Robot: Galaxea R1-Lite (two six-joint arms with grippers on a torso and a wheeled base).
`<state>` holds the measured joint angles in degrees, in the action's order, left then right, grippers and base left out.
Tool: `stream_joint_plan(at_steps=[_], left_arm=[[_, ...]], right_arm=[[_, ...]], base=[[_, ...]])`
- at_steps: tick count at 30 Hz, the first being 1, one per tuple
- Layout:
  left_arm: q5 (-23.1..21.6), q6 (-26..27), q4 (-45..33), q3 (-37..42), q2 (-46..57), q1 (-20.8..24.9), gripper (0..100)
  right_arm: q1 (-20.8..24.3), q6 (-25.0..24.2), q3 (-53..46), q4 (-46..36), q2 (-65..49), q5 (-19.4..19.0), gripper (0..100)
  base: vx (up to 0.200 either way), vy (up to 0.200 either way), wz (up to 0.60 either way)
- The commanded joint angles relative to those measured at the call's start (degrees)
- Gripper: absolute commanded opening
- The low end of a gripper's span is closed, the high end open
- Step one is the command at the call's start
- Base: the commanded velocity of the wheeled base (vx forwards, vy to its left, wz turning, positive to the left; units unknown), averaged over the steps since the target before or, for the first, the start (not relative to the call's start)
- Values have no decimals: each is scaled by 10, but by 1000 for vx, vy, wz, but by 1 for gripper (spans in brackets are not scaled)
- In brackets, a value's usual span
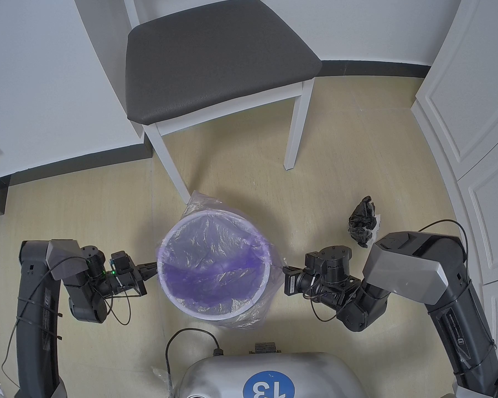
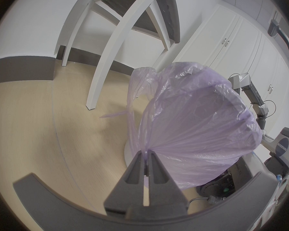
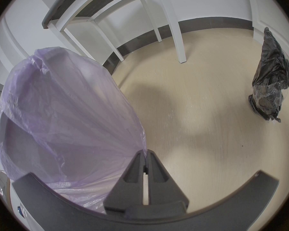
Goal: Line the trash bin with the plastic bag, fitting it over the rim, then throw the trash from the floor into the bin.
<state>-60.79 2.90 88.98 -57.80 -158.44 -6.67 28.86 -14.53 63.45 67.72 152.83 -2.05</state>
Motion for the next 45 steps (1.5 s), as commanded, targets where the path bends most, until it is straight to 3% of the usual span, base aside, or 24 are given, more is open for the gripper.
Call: stream_joint_plan(at_steps=[1,3,4,19,27,31,40,41,45], left_arm=[[0,1,10,1,1,2,0],[0,1,10,1,1,2,0],[0,1,10,1,1,3,0],[11,2,10,11,3,6,0],[38,4,10,21,7,10,0],[38,4,10,22,7,10,0],[41,14,10,27,9,17,0],[41,14,10,27,9,17,100],[46,14,10,33,10,16,100]], right_arm=[[1,1,1,-1,1,-1,0],[0,1,1,-2,0,-1,0],[0,1,1,-2,0,-1,100],[0,-1,-26,22,-4,-1,100],[-18,-12,-114,57,-95,-61,100],[-23,-13,-134,68,-115,-66,100],[-24,33,-186,124,-138,-65,100],[-24,36,-188,123,-138,-65,100],[-28,48,-190,123,-138,-65,100]], base=[[0,0,0],[0,0,0],[0,0,0],[0,0,0],[0,0,0],[0,0,0],[0,0,0],[0,0,0],[0,0,0]])
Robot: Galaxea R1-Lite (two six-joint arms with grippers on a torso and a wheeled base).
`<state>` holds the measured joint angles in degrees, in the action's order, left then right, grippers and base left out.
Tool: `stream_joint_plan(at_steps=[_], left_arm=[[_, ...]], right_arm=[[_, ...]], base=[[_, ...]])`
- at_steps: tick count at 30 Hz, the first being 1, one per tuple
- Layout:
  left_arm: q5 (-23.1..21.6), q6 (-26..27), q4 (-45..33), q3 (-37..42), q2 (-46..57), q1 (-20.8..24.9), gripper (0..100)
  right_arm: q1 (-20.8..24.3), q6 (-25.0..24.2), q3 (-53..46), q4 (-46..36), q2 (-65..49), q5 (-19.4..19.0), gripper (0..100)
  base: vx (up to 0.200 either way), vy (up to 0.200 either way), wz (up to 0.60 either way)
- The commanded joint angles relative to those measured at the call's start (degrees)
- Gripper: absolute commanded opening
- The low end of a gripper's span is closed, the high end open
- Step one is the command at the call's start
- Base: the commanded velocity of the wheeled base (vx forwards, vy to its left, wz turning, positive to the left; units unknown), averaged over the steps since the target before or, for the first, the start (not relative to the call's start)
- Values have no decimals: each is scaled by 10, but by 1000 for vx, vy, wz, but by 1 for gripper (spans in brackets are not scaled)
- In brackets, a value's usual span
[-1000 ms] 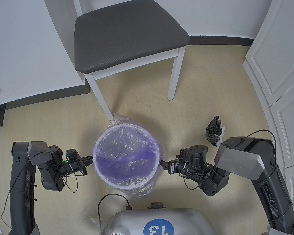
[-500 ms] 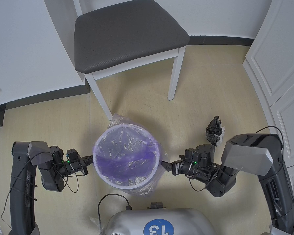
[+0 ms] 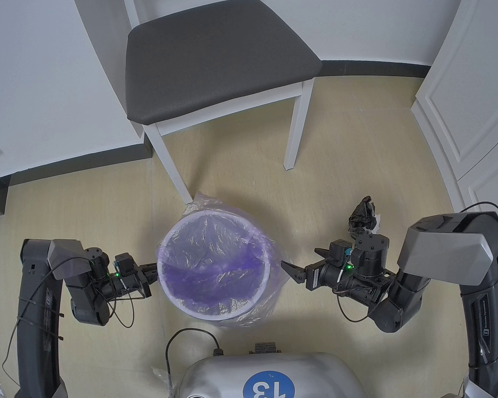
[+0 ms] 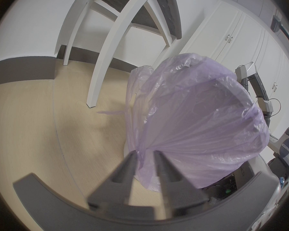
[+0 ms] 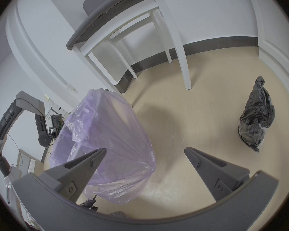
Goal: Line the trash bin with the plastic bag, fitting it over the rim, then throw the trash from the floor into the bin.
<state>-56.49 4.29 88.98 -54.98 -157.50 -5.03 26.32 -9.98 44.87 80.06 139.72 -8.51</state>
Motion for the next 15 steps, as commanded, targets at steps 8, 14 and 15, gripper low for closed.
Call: stream_joint_plan(at_steps=[8,14,15], left_arm=[[18,0,10,15,4,0,100],[80,12,10,52,13,1,100],[88,16,10,56,14,1,100]], right_arm=[[-16,18,-1,-3,-5,0,100],[-23,29,14,-4,20,2,100],[-22,30,18,-2,24,4,100]], base=[[0,0,0],[0,0,0],[0,0,0]])
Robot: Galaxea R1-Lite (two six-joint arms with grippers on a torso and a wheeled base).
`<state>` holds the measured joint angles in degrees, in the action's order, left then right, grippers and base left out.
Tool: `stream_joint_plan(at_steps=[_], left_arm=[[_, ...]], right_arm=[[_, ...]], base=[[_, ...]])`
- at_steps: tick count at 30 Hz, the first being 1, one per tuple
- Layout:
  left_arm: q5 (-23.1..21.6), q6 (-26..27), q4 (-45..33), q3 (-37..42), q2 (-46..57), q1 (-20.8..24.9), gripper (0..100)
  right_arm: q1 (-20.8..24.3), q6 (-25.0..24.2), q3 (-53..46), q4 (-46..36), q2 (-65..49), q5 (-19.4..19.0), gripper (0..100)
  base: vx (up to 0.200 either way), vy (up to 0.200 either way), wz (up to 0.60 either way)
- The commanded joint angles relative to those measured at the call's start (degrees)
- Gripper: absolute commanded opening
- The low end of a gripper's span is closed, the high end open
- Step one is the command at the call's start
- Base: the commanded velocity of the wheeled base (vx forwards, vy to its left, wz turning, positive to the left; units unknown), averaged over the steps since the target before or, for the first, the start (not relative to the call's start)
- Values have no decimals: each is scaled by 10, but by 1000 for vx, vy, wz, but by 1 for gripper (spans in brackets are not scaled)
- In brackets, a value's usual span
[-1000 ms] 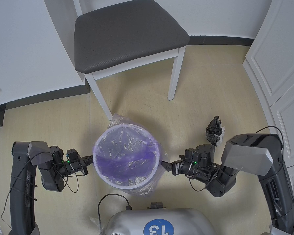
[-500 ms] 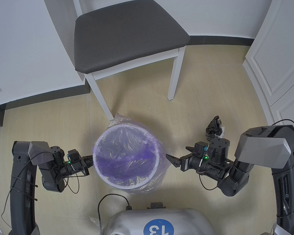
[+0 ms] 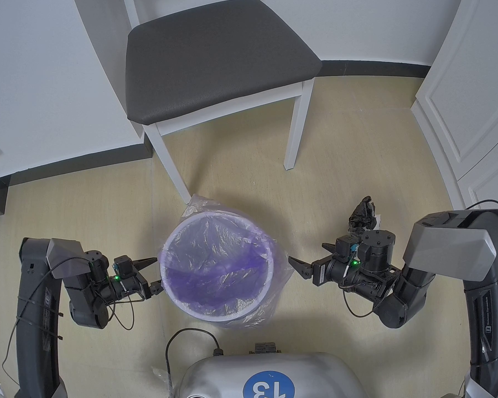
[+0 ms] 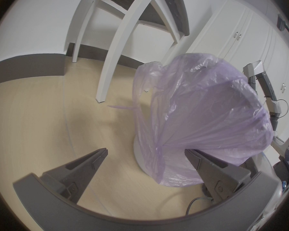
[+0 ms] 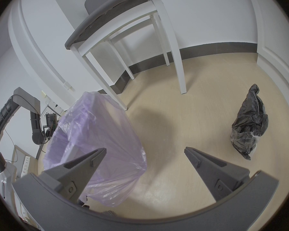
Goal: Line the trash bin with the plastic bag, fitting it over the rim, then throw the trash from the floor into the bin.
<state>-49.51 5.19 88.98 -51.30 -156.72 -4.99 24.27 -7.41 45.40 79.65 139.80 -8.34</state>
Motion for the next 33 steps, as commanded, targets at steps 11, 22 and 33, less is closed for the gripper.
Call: stream_joint_plan(at_steps=[11,22,33], left_arm=[[58,15,10,64,18,0,100],[64,39,10,98,27,-19,100],[71,92,10,125,35,-56,100]], right_arm=[[-26,42,10,57,25,-11,100],[-25,42,27,45,14,24,100],[37,42,34,-27,-74,146,100]], base=[[0,0,0],[0,0,0],[0,0,0]])
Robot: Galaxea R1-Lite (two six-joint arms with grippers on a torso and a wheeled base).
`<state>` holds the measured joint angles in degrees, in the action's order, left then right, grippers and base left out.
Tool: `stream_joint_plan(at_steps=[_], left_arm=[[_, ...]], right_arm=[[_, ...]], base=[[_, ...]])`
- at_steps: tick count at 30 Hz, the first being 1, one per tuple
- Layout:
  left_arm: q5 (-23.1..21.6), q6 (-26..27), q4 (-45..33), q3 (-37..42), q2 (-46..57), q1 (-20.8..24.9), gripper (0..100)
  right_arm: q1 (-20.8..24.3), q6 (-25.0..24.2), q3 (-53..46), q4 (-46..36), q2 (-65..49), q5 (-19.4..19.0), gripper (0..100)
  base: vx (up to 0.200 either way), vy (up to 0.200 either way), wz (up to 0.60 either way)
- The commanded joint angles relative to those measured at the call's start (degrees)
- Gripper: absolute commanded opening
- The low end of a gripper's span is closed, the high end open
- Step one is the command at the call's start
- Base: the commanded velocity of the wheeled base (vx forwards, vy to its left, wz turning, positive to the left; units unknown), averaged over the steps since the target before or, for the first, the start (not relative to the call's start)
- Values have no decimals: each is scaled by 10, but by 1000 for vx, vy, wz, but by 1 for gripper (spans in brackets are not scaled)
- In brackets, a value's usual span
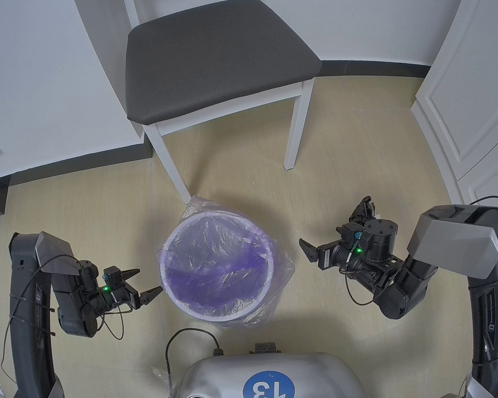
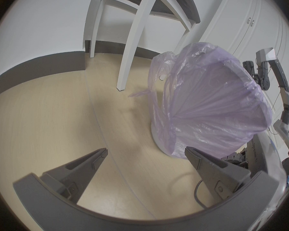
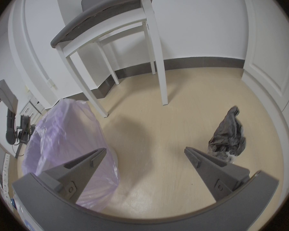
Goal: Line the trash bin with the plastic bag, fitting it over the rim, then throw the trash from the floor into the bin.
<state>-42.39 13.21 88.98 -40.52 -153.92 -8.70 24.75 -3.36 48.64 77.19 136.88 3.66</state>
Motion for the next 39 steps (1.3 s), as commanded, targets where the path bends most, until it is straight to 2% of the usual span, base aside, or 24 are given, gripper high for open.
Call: stream_joint_plan(at_steps=[1,9,12,13,17,19,23,25,26,27,33,35,39], left_arm=[[0,12,10,19,10,-21,100],[1,12,10,62,105,-41,100],[1,11,10,82,147,-42,100],[2,7,10,94,174,-41,100],[6,6,10,122,221,-40,100],[34,6,10,148,246,-36,100],[89,5,10,164,273,-32,100],[93,5,10,177,274,-34,100],[93,5,10,178,274,-34,100],[93,6,10,178,274,-36,100],[93,9,10,177,320,-40,100],[93,9,10,190,354,-51,100],[93,10,10,227,388,-56,100]], right_arm=[[34,0,1,-1,-49,28,100],[65,6,21,16,-65,51,100],[67,38,57,-39,-77,51,100],[68,67,84,-96,-95,53,100],[91,89,156,-216,-115,56,100],[103,95,202,-281,-115,61,100],[119,138,267,-373,-109,61,100],[126,175,298,-407,-108,55,100],[126,178,300,-409,-108,55,100],[130,209,333,-431,-101,55,100],[145,242,390,-449,-58,65,100],[159,286,409,-450,-34,84,100],[193,310,413,-445,-6,131,100]], base=[[0,0,0],[0,0,0],[0,0,0],[0,0,0],[0,0,0],[0,0,0],[0,0,0],[0,0,0],[0,0,0],[0,0,0],[0,0,0],[0,0,0],[0,0,0]])
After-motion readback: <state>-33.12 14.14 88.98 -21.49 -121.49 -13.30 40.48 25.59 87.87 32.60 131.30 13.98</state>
